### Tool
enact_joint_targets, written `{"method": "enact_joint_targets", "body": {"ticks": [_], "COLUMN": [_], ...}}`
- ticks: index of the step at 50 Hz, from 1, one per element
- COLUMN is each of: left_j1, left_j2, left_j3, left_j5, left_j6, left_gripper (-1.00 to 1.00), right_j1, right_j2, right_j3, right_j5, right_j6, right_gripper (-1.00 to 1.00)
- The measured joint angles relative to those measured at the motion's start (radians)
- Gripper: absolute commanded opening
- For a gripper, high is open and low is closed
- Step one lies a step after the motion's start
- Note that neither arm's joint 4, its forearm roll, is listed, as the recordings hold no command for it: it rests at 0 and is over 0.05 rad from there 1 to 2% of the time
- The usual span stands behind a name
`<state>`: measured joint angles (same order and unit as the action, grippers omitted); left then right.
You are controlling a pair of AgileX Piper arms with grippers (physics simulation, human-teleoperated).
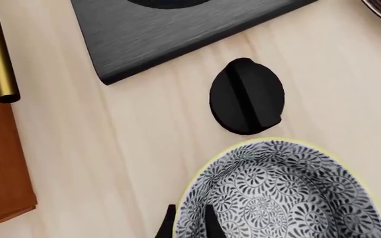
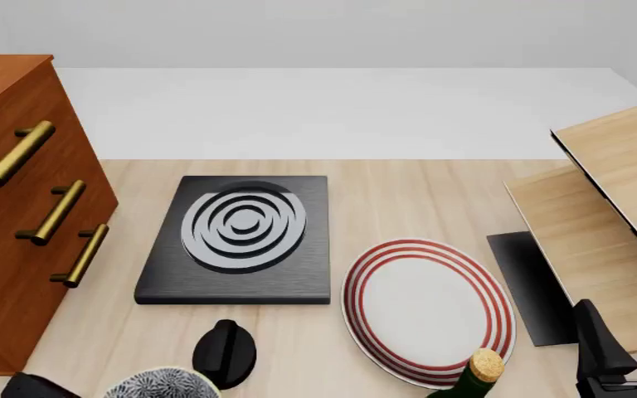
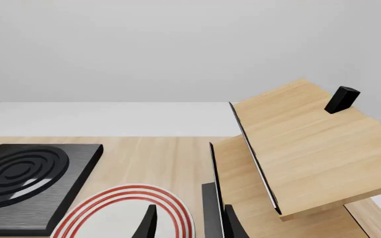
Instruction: Pick up the akita bowl and put it on the plate.
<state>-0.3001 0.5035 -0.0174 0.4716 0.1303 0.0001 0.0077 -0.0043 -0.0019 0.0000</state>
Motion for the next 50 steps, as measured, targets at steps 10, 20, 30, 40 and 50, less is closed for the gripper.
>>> {"method": "enact_joint_targets", "body": {"ticks": [10,20,30,40,50], "left_j1": [0.008,0.033,0.048,0.072,0.110], "left_j2": [-0.095,-0.259,-0.325,-0.339,-0.299], "left_j3": [-0.011,-0.130,-0.258,-0.378,-0.491], "left_j5": [0.058,0.260,0.371,0.418,0.389], "left_j6": [0.070,0.137,0.171,0.188,0.204], "left_gripper": [-1.00,-1.00,-1.00,-1.00,-1.00], "right_j1": [0.000,0.000,0.000,0.000,0.000], "right_j2": [0.000,0.000,0.000,0.000,0.000], "right_j3": [0.000,0.000,0.000,0.000,0.000], "right_j5": [0.000,0.000,0.000,0.000,0.000], "right_j6": [0.000,0.000,0.000,0.000,0.000], "right_gripper": [1.00,1.00,1.00,1.00,1.00]}}
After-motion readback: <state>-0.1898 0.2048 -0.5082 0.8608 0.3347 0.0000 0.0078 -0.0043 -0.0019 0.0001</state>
